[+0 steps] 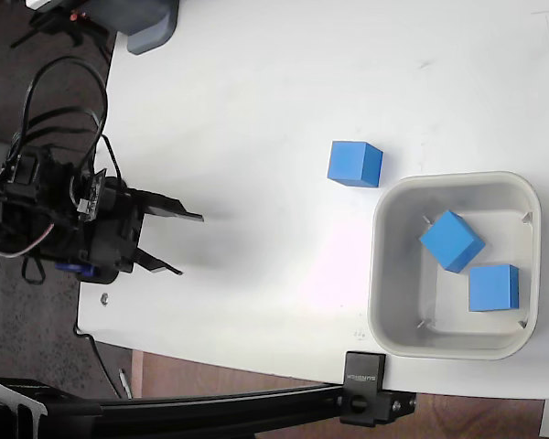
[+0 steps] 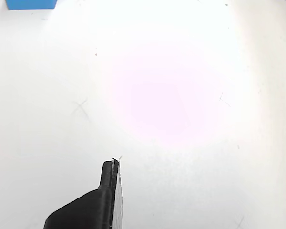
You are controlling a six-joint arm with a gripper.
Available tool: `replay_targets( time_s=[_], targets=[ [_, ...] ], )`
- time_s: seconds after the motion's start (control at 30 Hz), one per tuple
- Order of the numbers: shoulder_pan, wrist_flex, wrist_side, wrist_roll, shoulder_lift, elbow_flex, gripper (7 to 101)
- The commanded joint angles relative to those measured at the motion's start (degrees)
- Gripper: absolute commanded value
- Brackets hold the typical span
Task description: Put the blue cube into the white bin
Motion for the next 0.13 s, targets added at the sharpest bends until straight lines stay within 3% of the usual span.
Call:
replay_targets(
  time_s=[0.03,0.13],
  targets=[
    [0.4,-1.0,0.0,0.1,1.3,-1.3,100.0],
    [0.4,-1.0,-0.1,0.0,1.3,-1.3,100.0]
  ],
)
